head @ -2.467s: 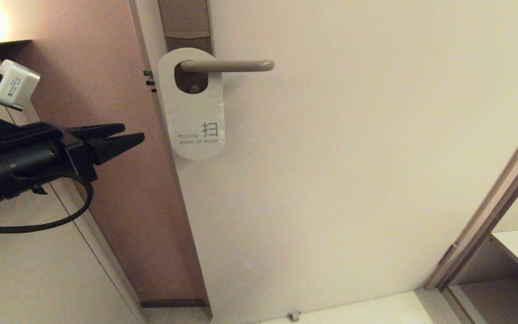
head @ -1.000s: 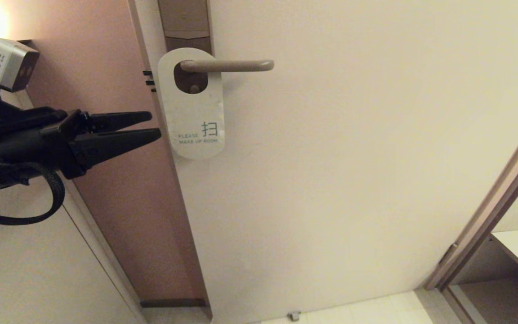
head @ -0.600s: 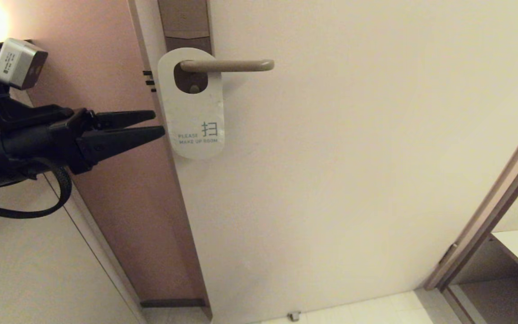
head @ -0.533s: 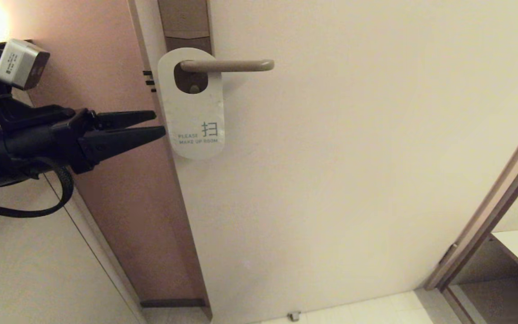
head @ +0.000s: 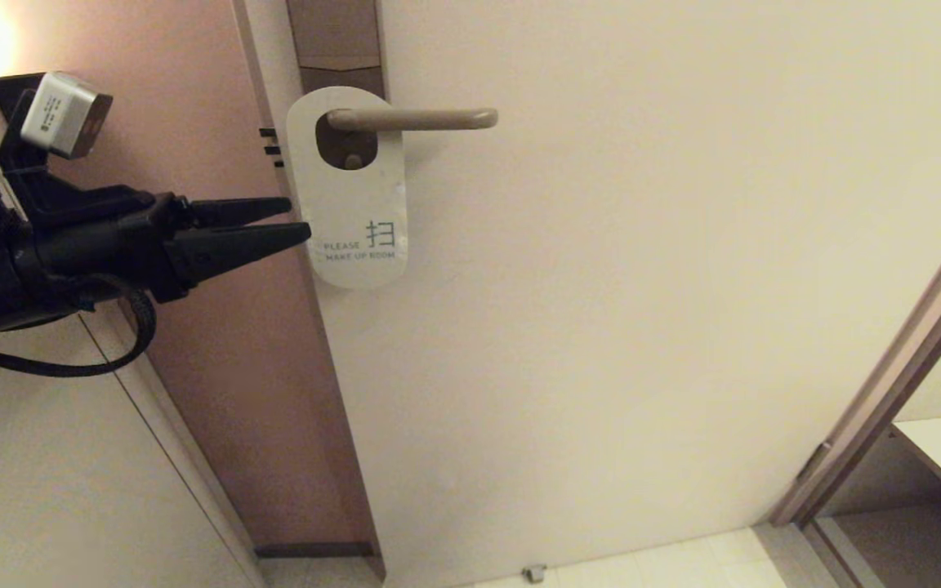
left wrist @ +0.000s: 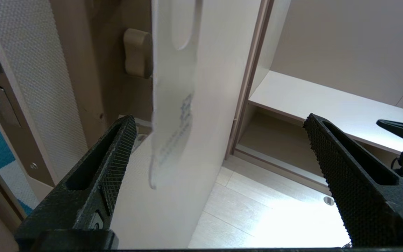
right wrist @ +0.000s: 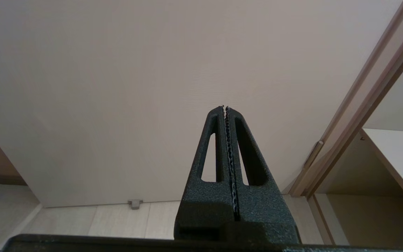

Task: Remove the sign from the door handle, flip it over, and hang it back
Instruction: Take down the sign

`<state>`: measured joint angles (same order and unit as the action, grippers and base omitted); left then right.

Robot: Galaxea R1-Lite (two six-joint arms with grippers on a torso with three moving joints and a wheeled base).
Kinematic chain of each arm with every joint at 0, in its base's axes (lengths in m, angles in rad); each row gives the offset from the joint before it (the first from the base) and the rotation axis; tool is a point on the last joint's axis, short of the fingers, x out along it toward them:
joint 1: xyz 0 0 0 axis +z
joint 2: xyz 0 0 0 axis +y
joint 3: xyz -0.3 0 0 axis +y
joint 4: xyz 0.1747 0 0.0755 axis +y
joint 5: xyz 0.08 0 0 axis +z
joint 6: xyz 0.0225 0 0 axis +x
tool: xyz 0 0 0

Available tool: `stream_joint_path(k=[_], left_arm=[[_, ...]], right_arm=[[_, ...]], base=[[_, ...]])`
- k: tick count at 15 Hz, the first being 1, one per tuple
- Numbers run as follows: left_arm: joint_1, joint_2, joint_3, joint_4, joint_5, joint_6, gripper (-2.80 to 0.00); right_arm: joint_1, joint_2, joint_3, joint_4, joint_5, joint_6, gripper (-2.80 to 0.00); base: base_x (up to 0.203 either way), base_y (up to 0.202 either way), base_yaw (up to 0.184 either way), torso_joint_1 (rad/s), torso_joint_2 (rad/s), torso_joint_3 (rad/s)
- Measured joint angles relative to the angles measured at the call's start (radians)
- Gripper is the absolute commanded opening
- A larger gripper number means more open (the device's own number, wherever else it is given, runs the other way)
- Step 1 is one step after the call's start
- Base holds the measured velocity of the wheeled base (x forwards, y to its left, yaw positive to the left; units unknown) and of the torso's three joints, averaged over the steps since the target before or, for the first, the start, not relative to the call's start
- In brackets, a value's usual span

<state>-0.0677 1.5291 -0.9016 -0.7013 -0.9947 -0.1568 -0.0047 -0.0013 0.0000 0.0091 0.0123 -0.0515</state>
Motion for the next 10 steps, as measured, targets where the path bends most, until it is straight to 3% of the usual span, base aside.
stream_joint_path(k=[10], left_arm=[[-0.008, 0.032, -0.028, 0.001, -0.004, -0.001, 0.00]], right_arm=[[0.000, 0.000, 0.000, 0.000, 0.000, 0.000, -2.80]], base=[[0.000, 0.000, 0.000, 0.000, 0.00, 0.000]])
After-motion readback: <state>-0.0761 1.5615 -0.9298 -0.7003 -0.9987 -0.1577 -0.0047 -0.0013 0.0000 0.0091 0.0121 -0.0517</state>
